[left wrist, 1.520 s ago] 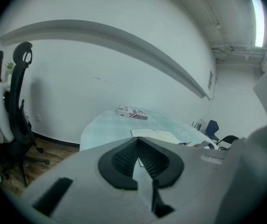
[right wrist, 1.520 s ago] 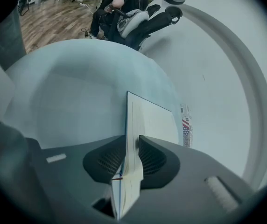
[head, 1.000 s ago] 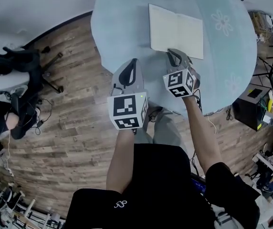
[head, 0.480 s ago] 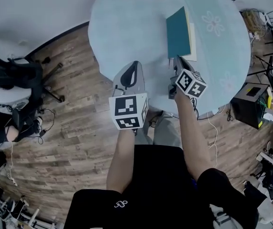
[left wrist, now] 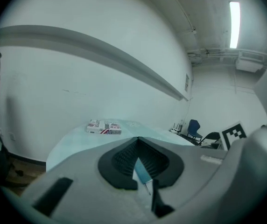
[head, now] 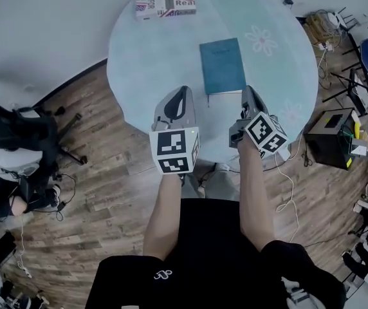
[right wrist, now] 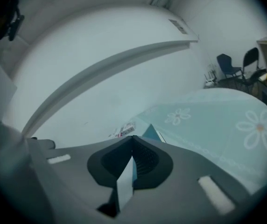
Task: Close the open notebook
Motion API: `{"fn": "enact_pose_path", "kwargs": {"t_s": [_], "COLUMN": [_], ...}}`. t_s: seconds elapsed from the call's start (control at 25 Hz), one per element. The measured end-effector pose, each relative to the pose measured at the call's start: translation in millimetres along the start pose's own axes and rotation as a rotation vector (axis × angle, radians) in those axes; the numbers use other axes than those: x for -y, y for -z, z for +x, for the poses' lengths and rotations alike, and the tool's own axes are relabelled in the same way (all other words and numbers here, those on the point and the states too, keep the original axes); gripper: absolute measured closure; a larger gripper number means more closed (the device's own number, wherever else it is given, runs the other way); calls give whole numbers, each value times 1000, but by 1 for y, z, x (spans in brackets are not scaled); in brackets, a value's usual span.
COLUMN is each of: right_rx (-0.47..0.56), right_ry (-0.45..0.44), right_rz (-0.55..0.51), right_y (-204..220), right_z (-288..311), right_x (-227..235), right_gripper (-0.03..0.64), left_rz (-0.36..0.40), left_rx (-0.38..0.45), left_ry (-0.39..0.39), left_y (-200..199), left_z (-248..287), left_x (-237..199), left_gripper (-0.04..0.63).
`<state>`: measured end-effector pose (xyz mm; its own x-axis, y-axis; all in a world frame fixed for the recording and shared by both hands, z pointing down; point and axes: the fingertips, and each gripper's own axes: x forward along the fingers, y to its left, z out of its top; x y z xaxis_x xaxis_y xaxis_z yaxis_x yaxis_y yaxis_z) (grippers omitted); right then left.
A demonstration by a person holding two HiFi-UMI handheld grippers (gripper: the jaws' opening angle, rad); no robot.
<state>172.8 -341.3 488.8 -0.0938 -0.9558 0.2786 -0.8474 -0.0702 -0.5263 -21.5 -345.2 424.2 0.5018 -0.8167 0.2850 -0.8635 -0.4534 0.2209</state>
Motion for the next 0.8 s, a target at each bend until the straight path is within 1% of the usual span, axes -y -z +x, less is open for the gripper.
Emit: {"fn": "enact_pose_path", "kwargs": {"t_s": [0.08, 0.16, 0.28, 0.36, 0.44, 0.6, 0.8], "right_rx": [49, 83, 102, 124, 145, 174, 173], "right_ry": [-113, -188, -238, -253, -258, -274, -306], "right_rz": [-116, -249, -423, -496, -535, -553, -570], "right_y": [-33, -61, -92, -109, -122, -141, -149], "right_z": [-8, -17, -28, -34, -37, -35, -29], "right_x": [-26, -50, -74, -84, -89, -95, -101], "right_gripper": [604, 604, 604, 604, 604, 604, 604], "left_rz": [23, 50, 90, 114, 136, 173, 182], "left_rx": [20, 45, 88, 113, 133, 169, 190], "left_ry": [19, 35, 54, 64, 71, 75, 55], "left_y": [-12, -27, -50, -63, -74, -94, -106], "left_z": [5, 10, 15, 17, 18, 21, 22], "left_x": [12, 24, 40, 50, 58, 69, 72], "left_gripper": [594, 594, 594, 593, 593, 594, 594]}}
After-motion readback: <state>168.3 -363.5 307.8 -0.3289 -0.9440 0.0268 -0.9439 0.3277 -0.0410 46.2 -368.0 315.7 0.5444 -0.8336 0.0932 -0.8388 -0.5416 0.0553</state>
